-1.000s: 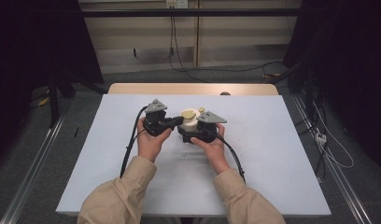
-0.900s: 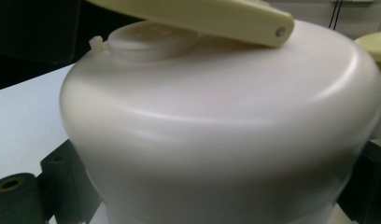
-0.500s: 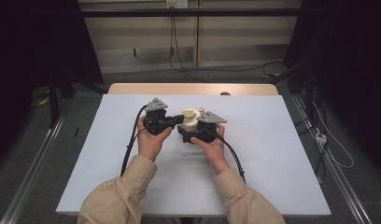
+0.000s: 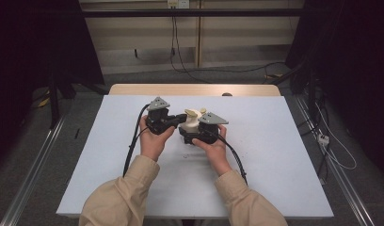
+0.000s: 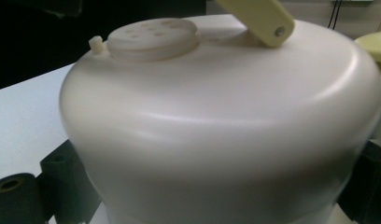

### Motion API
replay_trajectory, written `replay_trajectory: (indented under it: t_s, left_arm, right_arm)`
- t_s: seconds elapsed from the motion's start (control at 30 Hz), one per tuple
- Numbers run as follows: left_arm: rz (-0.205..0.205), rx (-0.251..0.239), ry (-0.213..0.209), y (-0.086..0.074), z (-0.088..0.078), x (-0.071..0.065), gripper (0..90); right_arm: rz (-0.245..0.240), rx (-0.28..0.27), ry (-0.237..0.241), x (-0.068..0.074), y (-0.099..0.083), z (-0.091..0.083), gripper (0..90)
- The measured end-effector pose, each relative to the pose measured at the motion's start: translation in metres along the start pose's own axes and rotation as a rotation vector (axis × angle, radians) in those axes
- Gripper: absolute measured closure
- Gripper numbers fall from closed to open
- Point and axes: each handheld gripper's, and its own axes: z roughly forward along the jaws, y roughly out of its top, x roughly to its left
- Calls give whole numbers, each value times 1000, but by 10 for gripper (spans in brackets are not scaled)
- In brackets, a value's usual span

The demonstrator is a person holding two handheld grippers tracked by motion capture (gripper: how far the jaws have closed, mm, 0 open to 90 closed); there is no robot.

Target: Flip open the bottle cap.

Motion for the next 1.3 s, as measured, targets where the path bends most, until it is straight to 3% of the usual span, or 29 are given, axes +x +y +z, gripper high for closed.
replay_trajectory:
  t_s: [1.3]
  left_arm:
    - [4,-4,2,8,10,-3,900]
  right_arm:
    - [3,0,0,0,0,0,63]
